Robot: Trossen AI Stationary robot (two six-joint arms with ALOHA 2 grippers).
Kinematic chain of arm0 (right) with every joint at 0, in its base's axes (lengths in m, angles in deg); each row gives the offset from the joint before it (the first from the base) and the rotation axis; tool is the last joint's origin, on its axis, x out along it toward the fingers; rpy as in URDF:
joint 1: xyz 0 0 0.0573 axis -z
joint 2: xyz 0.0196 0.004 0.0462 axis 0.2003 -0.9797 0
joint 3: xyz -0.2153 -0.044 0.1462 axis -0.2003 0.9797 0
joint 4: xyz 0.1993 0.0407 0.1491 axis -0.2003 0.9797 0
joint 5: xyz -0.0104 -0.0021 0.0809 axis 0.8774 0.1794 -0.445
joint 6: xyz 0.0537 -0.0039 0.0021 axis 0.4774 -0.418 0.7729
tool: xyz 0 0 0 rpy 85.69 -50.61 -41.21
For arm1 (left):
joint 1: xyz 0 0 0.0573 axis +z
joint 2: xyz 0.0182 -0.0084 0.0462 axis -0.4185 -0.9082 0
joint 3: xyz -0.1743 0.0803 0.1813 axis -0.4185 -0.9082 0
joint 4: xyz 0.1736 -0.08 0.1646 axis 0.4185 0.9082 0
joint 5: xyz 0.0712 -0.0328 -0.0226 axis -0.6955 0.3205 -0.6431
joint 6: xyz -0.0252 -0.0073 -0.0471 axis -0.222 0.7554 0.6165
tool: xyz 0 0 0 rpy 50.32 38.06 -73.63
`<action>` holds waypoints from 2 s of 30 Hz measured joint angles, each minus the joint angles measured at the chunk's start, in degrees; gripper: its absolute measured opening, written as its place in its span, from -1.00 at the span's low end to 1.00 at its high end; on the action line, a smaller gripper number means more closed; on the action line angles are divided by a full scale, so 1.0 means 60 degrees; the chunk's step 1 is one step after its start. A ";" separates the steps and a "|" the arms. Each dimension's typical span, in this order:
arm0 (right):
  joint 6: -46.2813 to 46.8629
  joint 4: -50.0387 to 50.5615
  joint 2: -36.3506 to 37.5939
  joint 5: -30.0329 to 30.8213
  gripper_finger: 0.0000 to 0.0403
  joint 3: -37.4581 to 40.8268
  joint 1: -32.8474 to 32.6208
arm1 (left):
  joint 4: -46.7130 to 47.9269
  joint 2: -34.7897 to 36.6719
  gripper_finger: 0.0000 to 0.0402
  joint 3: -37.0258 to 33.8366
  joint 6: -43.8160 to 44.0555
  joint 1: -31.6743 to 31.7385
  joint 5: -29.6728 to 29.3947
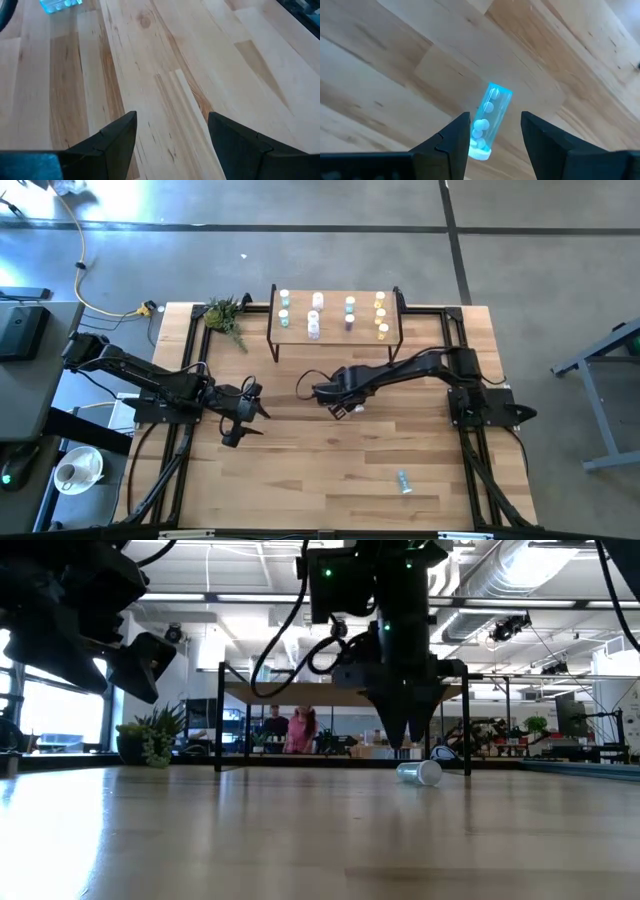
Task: Pick and place medicine bottles onto shelf by color
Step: Put the green pill bottle on the shelf aligned with the other green pill bottle
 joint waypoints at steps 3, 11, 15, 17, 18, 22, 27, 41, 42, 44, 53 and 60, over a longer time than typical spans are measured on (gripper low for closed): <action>0.0028 0.0000 -0.0210 0.0004 -0.18 0.0000 0.0047 | 0.0000 0.0000 0.17 -0.0001 0.0000 0.0000 0.0002; -0.0028 0.0011 -0.0765 -0.0040 -0.18 0.0000 0.0204 | 0.0011 0.0000 0.17 0.0002 0.0000 0.0000 0.0002; -0.0236 0.0013 -0.1029 -0.0296 -0.18 -0.0016 0.0282 | 0.0007 0.0000 0.17 0.0002 0.0003 0.0000 0.0001; -0.0459 0.0004 -0.1082 -0.0475 -0.18 -0.0038 0.0295 | 0.0009 0.0000 0.17 0.0002 0.0005 0.0000 -0.0001; -0.0478 0.0005 -0.1082 -0.0516 -0.18 -0.0036 0.0295 | 0.0012 0.0000 0.17 0.0002 0.0006 0.0000 0.0001; -0.0508 -0.0028 -0.1061 -0.0534 -0.27 -0.0025 0.0294 | 0.0011 0.0000 0.17 0.0002 0.0026 0.0000 0.0001; -0.0807 -0.0053 -0.1061 -0.0677 -0.46 -0.0022 0.0295 | 0.0013 0.0000 0.17 0.0002 0.0443 0.0000 0.0002; -0.2679 -0.0357 -0.1116 -0.0915 -0.60 -0.0511 -0.0145 | -0.0062 0.0000 0.17 0.0002 0.2664 -0.0002 0.0000; -0.2851 -0.0402 -0.1116 -0.0905 -0.60 -0.0667 -0.0233 | -0.0076 0.0000 0.17 0.0002 0.2895 -0.0003 -0.0001; -0.3293 -0.0616 -0.1112 -0.0863 -0.60 -0.0982 -0.0419 | -0.0084 0.0000 0.17 0.0002 0.3343 -0.0002 0.0000; -0.4987 -0.1234 -0.1092 -0.0685 -0.61 -0.2465 -0.1268 | -0.0359 0.0000 0.17 0.0002 0.4259 -0.0004 0.0000; -0.6690 -0.1295 -0.1083 0.0228 -0.61 -0.3460 -0.1831 | -0.1156 0.0000 0.17 0.0002 0.4258 -0.0004 -0.0002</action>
